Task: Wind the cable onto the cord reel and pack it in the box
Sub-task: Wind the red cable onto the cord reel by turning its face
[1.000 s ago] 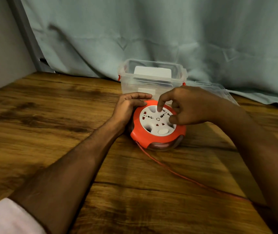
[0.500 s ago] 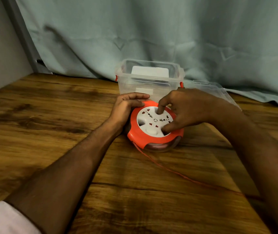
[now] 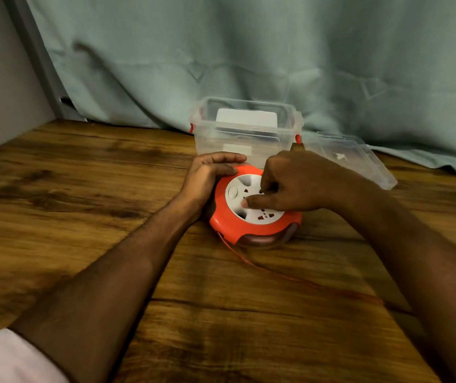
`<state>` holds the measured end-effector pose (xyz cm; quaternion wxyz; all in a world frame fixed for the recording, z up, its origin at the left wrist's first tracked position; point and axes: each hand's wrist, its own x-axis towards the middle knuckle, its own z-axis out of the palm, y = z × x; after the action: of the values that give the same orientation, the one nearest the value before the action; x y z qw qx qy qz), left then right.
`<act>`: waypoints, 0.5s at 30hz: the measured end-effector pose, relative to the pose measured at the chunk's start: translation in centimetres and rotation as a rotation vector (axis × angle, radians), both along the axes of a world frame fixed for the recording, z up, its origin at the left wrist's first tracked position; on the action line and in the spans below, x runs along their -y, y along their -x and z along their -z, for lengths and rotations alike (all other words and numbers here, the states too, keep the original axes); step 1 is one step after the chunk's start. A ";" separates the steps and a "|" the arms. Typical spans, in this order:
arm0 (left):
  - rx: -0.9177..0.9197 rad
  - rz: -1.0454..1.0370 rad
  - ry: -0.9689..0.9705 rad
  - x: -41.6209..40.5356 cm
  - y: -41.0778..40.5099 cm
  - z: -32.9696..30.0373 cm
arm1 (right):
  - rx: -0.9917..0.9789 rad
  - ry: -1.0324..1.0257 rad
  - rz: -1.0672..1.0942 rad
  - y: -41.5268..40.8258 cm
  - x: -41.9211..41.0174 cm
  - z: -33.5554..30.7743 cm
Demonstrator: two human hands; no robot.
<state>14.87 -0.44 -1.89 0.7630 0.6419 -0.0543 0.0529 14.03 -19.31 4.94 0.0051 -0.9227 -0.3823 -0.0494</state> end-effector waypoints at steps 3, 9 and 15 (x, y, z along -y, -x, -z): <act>-0.003 -0.010 0.000 -0.1 -0.1 0.0 | -0.029 -0.054 -0.041 -0.2 0.8 -1.0; -0.003 0.029 0.027 -0.2 -0.2 0.1 | -0.135 -0.026 -0.056 -0.8 1.4 -1.2; 0.003 0.038 0.044 -0.2 -0.1 0.1 | -0.091 0.043 -0.018 -1.0 1.3 -1.0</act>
<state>14.96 -0.26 -1.97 0.7776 0.6239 -0.0665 0.0404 15.07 -20.63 5.93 0.0029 -0.9204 -0.3910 0.0010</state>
